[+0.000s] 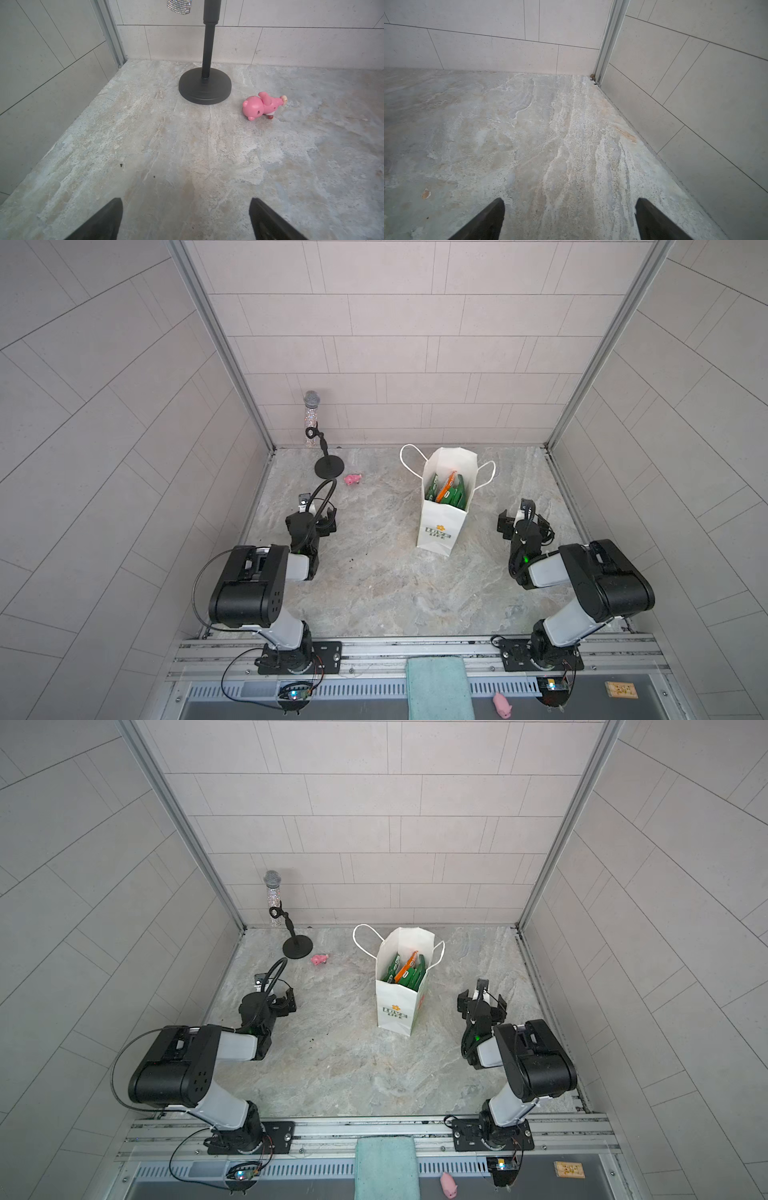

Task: Take the snacks out of the paper bag
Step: Move the paper bag to the center of the table.

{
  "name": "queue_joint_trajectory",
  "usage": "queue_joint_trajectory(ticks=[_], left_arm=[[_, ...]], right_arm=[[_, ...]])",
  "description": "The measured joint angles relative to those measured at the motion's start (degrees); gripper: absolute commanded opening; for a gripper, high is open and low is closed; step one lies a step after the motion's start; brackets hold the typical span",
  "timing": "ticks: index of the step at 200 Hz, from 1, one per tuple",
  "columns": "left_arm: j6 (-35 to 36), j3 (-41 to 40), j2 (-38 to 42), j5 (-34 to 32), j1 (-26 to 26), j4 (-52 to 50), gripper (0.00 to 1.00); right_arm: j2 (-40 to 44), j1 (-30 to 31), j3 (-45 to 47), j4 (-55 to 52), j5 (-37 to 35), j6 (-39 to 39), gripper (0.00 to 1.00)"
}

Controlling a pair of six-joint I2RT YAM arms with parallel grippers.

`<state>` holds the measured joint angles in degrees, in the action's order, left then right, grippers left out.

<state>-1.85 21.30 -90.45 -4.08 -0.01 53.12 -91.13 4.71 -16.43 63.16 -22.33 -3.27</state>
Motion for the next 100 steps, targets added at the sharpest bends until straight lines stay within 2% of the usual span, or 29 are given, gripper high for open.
queue_joint_trajectory(ticks=[100], left_arm=[[0.3, 0.2, 0.0, 0.2, 0.0, -0.5, 1.0]], right_arm=[[0.0, 0.0, -0.1, 0.0, 0.0, 0.0, 0.99]])
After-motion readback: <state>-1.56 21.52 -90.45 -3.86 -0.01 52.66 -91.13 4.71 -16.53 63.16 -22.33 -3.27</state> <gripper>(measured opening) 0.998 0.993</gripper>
